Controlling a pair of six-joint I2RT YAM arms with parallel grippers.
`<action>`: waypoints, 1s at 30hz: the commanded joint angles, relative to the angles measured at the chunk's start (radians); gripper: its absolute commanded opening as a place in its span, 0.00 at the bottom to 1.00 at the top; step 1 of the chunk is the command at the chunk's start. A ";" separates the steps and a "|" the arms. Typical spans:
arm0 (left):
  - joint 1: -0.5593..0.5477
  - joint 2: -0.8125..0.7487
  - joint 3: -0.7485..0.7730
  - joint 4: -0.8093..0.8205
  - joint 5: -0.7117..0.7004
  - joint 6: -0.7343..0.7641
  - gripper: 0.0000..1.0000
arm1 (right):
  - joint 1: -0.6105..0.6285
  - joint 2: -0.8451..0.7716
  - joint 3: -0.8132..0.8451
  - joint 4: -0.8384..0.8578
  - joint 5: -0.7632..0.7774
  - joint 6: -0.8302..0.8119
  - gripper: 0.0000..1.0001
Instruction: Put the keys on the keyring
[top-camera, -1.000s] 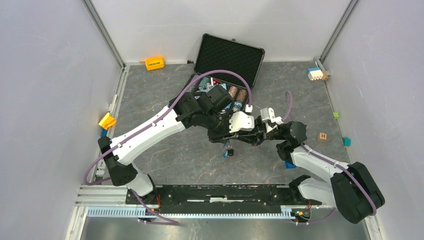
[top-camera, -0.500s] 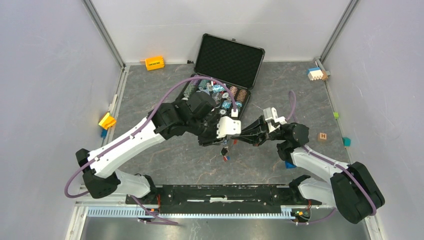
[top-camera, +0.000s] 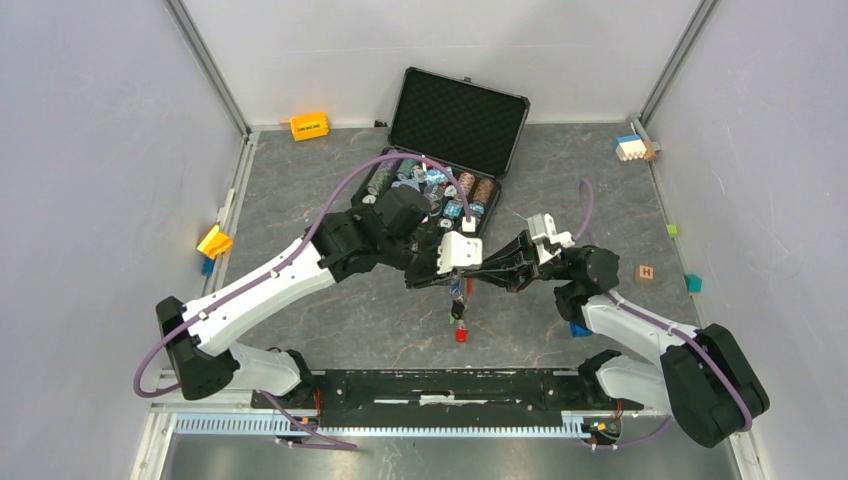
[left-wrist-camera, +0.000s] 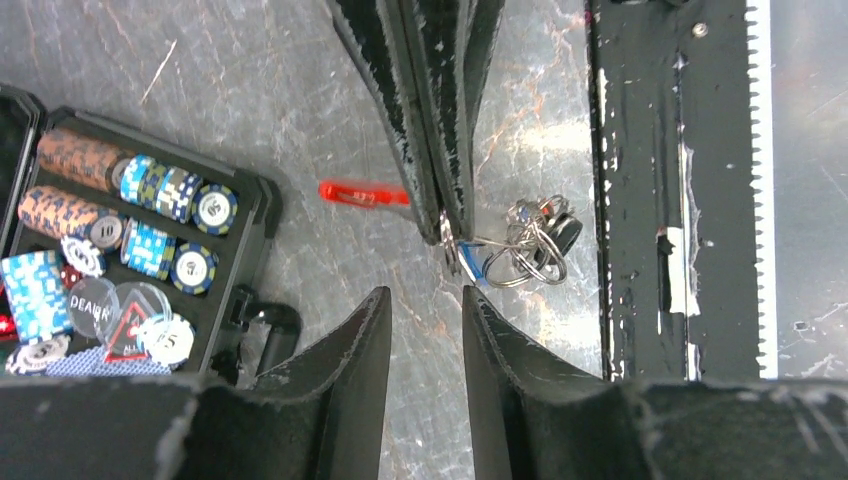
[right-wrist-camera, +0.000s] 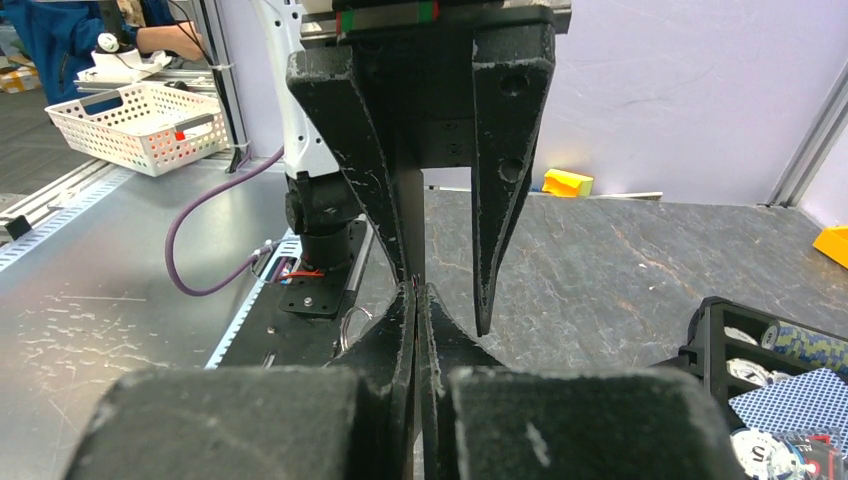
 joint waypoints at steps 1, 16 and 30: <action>0.006 -0.028 -0.009 0.068 0.092 0.049 0.39 | -0.003 -0.005 -0.003 0.118 -0.001 0.032 0.00; 0.009 -0.071 -0.122 0.157 0.192 0.072 0.44 | -0.003 0.002 -0.002 0.150 -0.012 0.061 0.00; 0.016 -0.118 -0.216 0.308 0.160 -0.022 0.48 | -0.005 0.002 -0.002 0.152 -0.012 0.064 0.00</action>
